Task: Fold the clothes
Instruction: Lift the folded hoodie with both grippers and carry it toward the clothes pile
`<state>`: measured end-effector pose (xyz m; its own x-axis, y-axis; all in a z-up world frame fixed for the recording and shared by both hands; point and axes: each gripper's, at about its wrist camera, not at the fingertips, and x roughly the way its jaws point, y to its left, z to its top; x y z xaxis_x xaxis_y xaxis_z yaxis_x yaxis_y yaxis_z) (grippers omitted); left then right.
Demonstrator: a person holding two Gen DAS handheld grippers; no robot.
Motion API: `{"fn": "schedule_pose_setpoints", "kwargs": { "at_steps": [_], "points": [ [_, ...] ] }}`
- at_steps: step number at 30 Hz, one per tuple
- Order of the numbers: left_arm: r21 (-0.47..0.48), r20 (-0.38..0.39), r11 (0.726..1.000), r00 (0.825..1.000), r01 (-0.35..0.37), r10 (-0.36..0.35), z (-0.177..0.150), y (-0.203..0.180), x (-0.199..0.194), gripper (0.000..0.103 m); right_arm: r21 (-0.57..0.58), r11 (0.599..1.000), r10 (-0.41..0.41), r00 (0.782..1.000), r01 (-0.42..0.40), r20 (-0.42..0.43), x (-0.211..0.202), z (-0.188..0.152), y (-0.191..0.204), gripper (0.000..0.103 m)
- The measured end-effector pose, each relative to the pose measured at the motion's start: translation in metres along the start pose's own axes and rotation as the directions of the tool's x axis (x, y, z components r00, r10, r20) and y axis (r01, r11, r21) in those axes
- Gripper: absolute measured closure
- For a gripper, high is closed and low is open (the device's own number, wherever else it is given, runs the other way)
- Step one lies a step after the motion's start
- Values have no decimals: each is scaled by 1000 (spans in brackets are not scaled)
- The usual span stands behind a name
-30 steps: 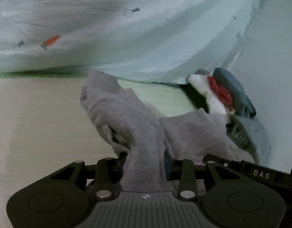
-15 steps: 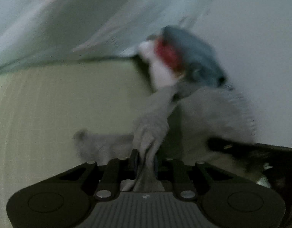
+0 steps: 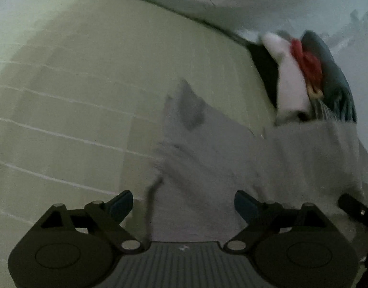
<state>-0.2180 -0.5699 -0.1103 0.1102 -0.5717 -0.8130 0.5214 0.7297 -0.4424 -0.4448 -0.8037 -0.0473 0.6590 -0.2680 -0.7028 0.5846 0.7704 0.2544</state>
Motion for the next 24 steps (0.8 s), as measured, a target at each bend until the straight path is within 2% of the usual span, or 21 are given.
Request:
{"fn": "schedule_pose_setpoints", "kwargs": {
  "at_steps": [1,2,3,4,5,6,7,8,11,14,17,22,23,24],
  "points": [
    [5,-25,1000,1000,15,-15,0,-3,8,11,-7,1000,1,1000,-1,-12,2,-1,2,27],
    [36,-15,999,1000,14,-14,-1,-9,8,12,-19,1000,3,1000,-4,-25,4,-1,5,26],
    [66,-6,998,1000,14,-14,-3,-15,9,30,-31,999,5,999,-6,-39,6,-2,7,26],
    [78,-19,997,999,27,-26,-4,-16,10,40,-45,999,13,999,-15,-44,6,-2,9,35],
    [97,-13,995,1000,25,-24,-3,-20,9,54,-60,998,24,999,-27,-45,4,-1,11,55],
    [114,-7,993,1000,23,-22,-3,-23,8,67,-75,996,35,998,-39,-47,3,0,13,58],
    [120,-5,992,1000,31,-31,0,-22,4,71,-90,995,46,998,-50,-49,1,0,15,68],
    [112,-3,993,999,38,-38,1,-22,-2,77,-104,993,57,997,-62,-51,0,1,16,73],
    [105,34,992,997,71,-75,8,-22,-25,88,-118,986,108,993,-114,-54,-7,4,18,79],
    [154,122,982,984,107,-126,19,-33,-63,89,-20,975,223,975,-223,-24,-22,9,7,80],
    [203,206,968,960,147,-188,34,-46,-105,89,62,944,321,946,-323,48,-42,19,-5,81],
    [270,305,943,911,197,-277,55,-80,-150,89,78,911,383,901,-405,201,-81,52,-24,82],
    [278,320,936,898,217,-303,58,-88,-157,89,70,908,388,891,-414,237,-91,60,-29,82],
    [291,337,927,881,238,-332,61,-96,-165,89,64,912,377,889,-405,261,-99,66,-37,82]
  ]
}}
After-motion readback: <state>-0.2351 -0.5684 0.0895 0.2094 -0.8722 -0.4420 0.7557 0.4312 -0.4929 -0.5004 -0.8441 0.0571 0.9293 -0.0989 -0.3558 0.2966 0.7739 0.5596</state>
